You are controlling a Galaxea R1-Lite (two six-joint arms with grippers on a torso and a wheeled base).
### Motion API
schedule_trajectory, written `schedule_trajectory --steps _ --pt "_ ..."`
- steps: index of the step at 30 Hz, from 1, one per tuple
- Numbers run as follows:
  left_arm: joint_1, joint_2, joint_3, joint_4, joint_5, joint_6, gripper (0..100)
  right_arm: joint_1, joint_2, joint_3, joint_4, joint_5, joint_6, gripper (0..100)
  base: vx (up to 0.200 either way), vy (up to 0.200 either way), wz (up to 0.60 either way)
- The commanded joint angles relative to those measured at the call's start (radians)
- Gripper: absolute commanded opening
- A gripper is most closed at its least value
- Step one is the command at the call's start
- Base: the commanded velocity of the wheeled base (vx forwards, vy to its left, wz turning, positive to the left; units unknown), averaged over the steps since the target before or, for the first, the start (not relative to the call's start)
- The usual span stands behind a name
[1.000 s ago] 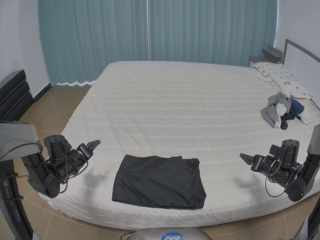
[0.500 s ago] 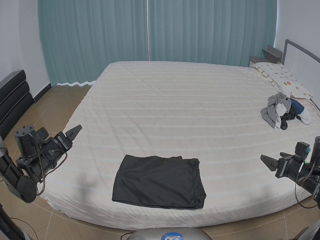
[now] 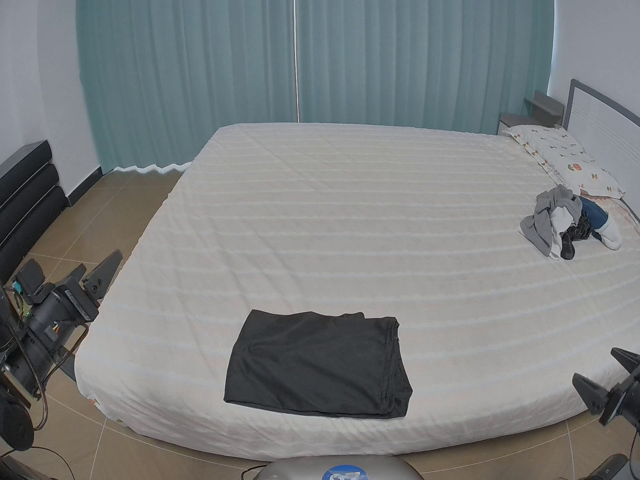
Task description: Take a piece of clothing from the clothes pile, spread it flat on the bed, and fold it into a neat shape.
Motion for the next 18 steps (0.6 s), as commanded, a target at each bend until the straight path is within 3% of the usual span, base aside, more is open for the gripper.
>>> schedule_trajectory --steps 1,7,11,14,15,18 --pt "0.013 -0.514 0.119 0.229 -0.01 0.178 100 -0.1 -0.619 -0.06 0.459 -0.001 -0.173 100 0.0 0.0 0.0" --pt "0.005 -0.83 0.111 0.59 -0.019 0.303 100 -0.119 -0.652 -0.045 0.458 -0.009 -0.181 100 0.0 0.0 0.0" --pt "0.0 -1.06 0.076 0.898 -0.019 0.356 100 -0.119 -0.652 -0.017 0.447 -0.037 -0.181 100 0.0 0.0 0.0" --pt "-0.006 -1.208 0.057 1.071 -0.021 0.391 100 -0.119 -0.652 0.041 0.375 -0.081 -0.181 100 0.0 0.0 0.0" --pt "-0.021 -1.313 0.05 1.191 -0.021 0.425 100 -0.119 -0.652 0.085 0.28 -0.098 -0.18 100 0.0 0.0 0.0" --pt "0.002 -1.393 0.071 1.283 -0.025 0.512 100 -0.119 -0.652 0.144 0.126 -0.101 -0.184 100 0.0 0.0 0.0"
